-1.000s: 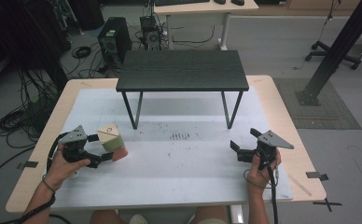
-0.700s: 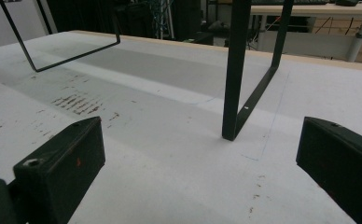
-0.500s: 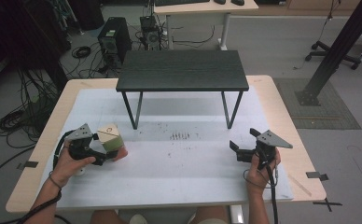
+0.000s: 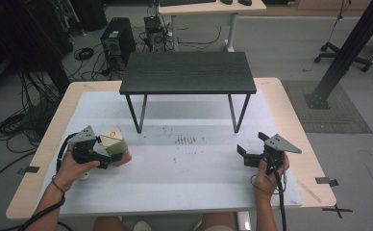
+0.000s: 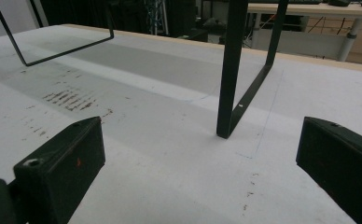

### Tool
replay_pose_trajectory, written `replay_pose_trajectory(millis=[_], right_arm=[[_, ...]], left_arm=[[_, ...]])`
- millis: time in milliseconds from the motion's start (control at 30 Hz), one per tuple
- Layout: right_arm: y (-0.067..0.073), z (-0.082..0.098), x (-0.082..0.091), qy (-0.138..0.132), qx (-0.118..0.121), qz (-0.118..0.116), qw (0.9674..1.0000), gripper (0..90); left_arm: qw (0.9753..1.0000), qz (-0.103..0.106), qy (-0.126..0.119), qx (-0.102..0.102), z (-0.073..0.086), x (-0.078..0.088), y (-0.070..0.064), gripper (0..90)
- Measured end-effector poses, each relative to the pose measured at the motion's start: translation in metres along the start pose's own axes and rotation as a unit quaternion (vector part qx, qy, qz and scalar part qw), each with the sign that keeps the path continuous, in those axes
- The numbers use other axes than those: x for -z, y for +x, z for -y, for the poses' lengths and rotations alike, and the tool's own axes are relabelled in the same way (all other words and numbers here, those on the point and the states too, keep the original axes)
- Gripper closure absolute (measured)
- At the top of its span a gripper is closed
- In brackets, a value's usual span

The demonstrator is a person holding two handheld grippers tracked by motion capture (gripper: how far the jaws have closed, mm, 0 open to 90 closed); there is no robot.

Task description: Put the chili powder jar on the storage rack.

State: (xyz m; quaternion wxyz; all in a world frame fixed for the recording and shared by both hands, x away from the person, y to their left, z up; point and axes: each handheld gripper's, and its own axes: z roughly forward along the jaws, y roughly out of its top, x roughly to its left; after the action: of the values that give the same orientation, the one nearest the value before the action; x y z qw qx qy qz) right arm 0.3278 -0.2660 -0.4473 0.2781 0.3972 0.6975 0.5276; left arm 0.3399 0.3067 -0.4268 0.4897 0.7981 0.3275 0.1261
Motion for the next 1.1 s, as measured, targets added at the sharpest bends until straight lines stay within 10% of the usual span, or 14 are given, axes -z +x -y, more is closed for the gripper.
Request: replay_pose_trajectory(millis=[1100], right_arm=[[0.0005,0.0001,-0.0007,0.001,0.001,0.002,1.0000,1.1]], left_arm=[[0.9999,0.007,0.008,-0.003,-0.0037,-0.0074,-0.0017,1.0]])
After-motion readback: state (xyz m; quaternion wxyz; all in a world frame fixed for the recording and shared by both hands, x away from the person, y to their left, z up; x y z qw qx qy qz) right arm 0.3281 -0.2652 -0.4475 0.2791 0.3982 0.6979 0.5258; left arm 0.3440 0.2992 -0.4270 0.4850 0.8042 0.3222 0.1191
